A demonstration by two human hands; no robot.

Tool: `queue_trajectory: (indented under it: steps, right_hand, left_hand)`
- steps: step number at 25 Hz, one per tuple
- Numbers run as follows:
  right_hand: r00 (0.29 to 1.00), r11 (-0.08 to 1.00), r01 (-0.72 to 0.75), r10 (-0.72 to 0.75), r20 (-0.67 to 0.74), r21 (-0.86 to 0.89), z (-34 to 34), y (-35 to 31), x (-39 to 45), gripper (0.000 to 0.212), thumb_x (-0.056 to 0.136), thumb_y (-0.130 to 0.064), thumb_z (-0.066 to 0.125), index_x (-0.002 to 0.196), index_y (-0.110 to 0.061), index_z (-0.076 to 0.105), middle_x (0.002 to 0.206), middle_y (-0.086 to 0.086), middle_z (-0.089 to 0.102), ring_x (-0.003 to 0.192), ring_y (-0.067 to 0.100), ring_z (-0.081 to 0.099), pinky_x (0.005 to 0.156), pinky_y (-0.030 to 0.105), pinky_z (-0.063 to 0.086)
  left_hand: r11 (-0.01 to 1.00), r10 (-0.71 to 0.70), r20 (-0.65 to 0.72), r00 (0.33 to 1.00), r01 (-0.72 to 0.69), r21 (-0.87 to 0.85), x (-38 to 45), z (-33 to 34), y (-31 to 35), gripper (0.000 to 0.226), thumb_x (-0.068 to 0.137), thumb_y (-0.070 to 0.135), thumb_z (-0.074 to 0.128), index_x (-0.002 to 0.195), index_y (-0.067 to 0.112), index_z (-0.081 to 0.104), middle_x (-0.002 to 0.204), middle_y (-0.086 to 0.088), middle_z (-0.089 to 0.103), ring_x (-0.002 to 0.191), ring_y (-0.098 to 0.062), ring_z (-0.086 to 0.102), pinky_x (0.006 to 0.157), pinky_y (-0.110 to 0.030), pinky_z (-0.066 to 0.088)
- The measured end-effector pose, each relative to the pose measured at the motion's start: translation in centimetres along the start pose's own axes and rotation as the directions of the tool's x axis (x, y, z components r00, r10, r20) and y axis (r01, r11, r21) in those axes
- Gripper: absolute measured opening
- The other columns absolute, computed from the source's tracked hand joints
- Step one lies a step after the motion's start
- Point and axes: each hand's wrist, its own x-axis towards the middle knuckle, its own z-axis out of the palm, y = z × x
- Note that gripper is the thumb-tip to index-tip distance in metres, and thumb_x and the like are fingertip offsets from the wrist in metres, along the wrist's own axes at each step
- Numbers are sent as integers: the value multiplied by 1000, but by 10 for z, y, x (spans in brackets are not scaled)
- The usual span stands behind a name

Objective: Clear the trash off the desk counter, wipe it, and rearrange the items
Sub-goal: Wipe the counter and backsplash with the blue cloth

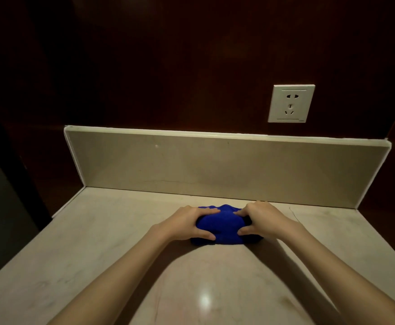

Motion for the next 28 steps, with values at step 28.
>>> queue_trajectory:
  steps: [28]
  right_hand:
    - [828, 814, -559, 538, 157, 159, -28, 195, -152, 46, 83, -12, 70, 127, -13, 55, 130, 8, 51, 117, 24, 52, 97, 33, 45]
  left_hand:
    - [924, 333, 98, 938, -345, 166, 159, 94, 227, 72, 84, 55, 63, 146, 31, 36, 130, -4, 62, 115, -24, 56, 93, -32, 41]
